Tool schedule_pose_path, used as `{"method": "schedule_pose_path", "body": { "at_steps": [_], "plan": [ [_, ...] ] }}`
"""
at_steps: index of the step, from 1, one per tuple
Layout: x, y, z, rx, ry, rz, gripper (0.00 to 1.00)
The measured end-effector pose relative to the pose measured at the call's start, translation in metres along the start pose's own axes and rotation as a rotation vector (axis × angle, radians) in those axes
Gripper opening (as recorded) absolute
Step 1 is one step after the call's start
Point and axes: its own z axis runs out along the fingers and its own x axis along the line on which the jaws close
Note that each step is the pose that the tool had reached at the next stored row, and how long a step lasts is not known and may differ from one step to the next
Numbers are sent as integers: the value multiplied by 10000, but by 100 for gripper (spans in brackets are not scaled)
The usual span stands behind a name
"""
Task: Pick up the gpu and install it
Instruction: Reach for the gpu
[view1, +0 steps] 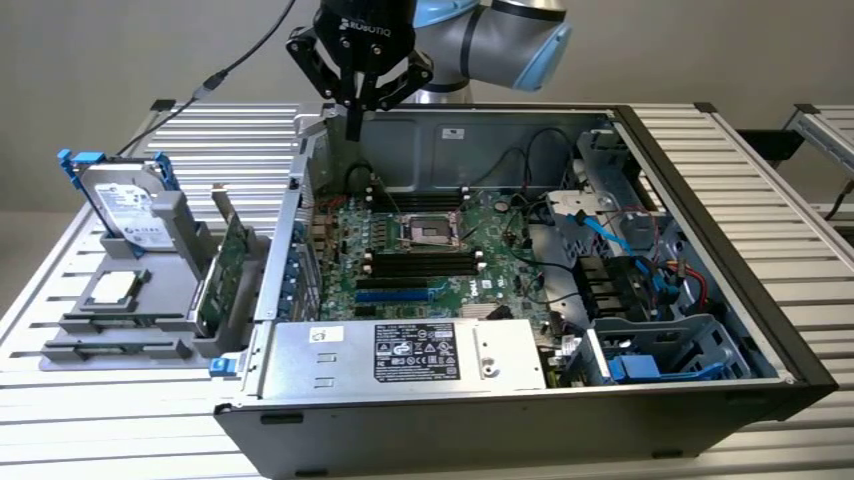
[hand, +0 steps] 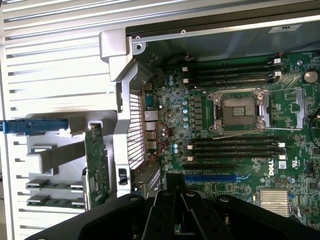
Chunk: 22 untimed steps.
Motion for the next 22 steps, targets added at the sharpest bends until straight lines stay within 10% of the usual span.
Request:
{"method": "schedule_pose_path", "body": {
  "at_steps": [22],
  "plan": [
    [-10,1,-2,8,106,5,11]
  ]
}}
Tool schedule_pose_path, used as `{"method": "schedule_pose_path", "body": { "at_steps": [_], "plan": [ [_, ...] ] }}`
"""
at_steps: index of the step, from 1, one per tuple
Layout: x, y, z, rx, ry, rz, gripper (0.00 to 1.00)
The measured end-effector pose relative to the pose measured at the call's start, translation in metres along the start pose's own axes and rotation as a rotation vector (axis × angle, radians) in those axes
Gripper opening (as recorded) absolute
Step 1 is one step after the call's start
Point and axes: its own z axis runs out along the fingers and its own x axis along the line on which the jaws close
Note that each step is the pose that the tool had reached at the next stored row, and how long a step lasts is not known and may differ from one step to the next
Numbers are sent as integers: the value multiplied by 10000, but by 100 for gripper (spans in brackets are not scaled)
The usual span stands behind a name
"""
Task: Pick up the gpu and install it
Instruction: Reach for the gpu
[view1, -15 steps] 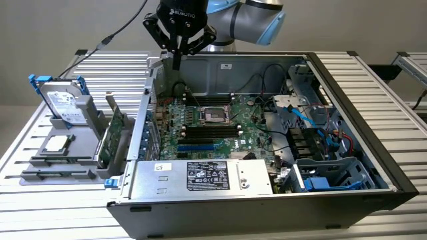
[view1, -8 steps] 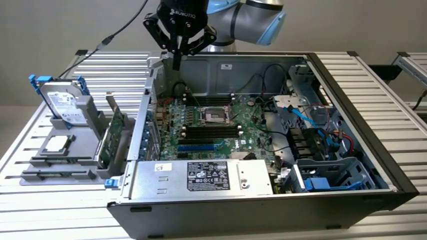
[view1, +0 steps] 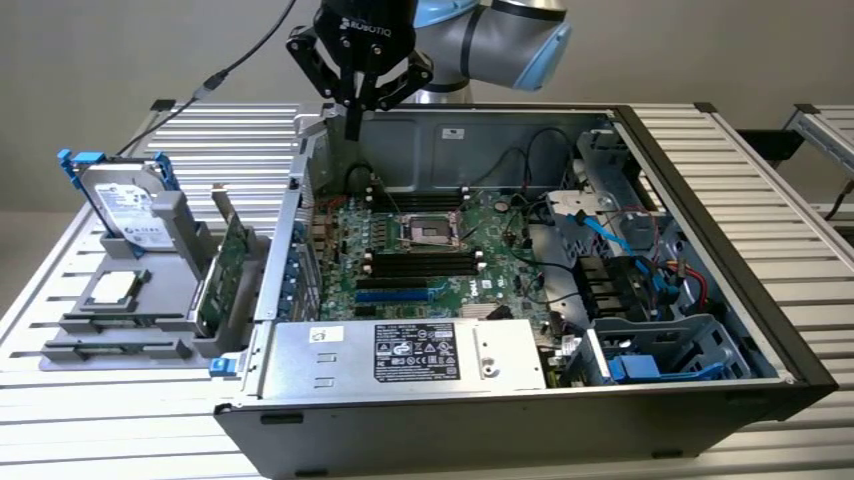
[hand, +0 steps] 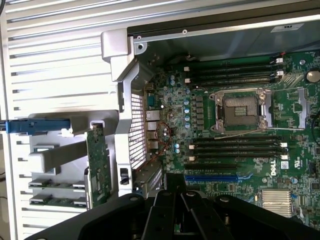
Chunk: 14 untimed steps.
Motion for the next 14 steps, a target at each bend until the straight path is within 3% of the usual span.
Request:
{"method": "schedule_pose_path", "body": {
  "at_steps": [2,4,14],
  "plan": [
    [0,0,0,1,2,0,11],
    [-11,1,-2,8,114,5,11],
    [-16,1,-3,12,167,8,11]
  ]
}}
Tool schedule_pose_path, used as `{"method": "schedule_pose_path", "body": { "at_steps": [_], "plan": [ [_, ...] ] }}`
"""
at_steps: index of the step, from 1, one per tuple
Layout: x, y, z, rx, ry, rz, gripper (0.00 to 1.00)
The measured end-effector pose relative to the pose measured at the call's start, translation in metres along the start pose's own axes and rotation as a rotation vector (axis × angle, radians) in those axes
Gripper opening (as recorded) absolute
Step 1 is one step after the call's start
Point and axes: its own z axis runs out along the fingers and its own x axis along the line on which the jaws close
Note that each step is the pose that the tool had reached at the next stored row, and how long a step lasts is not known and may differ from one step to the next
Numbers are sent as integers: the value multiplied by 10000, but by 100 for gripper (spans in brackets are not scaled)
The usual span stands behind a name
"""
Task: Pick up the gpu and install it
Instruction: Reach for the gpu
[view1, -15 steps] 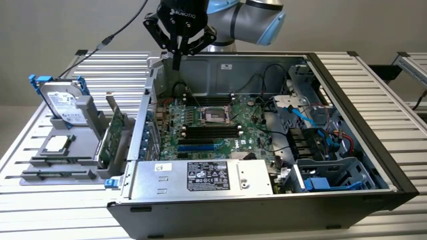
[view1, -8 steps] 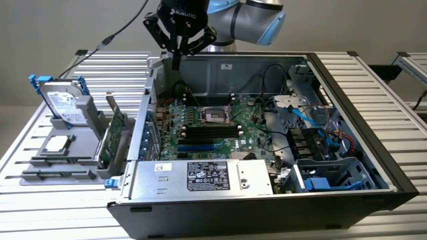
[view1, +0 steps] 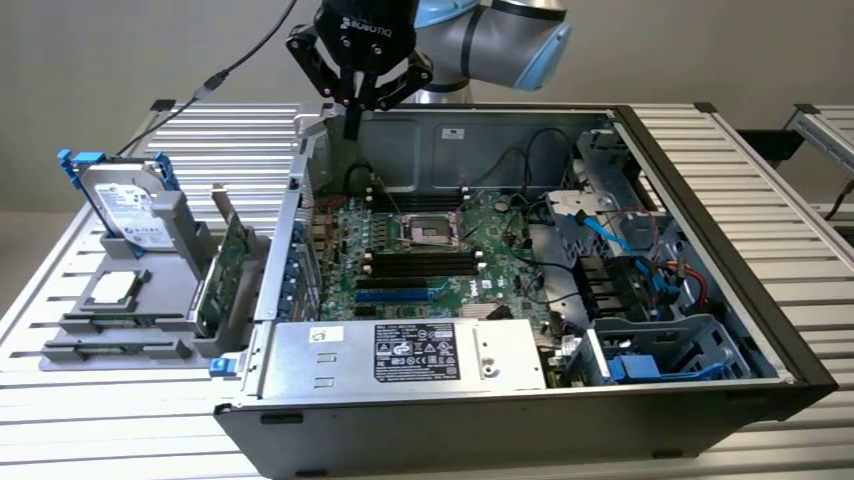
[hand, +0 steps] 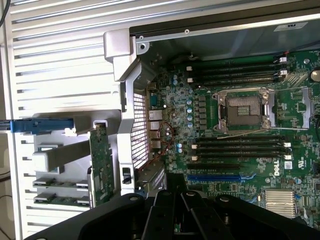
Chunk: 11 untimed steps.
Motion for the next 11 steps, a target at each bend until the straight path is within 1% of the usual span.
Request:
{"method": "schedule_pose_path", "body": {
  "at_steps": [4,6,11],
  "plan": [
    [0,0,0,1,5,0,11],
    [-4,0,-1,4,46,2,11],
    [-5,0,-1,4,51,2,11]
  ]
}}
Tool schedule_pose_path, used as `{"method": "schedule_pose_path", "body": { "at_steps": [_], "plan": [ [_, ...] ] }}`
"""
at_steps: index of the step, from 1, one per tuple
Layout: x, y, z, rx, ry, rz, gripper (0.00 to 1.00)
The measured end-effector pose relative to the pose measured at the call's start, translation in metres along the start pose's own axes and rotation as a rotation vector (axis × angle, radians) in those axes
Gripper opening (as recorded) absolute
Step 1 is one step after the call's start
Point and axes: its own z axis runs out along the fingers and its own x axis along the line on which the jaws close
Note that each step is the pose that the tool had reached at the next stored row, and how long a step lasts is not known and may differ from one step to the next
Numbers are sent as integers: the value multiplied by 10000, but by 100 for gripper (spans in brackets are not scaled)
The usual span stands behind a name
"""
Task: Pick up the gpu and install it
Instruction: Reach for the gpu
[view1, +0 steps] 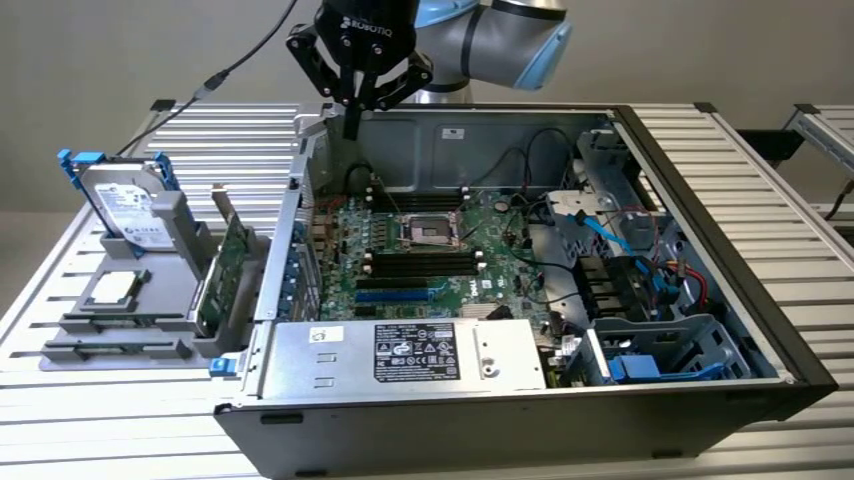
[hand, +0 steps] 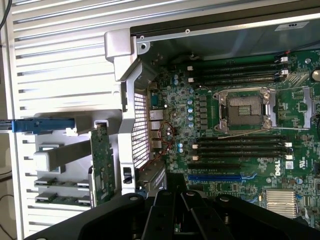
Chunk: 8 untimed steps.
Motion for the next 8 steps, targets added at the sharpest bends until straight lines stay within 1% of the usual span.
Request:
{"method": "schedule_pose_path", "body": {
  "at_steps": [2,7,8],
  "plan": [
    [-6,1,-1,5,64,3,11],
    [-8,1,-2,7,84,4,11],
    [-10,1,-2,7,102,5,11]
  ]
}}
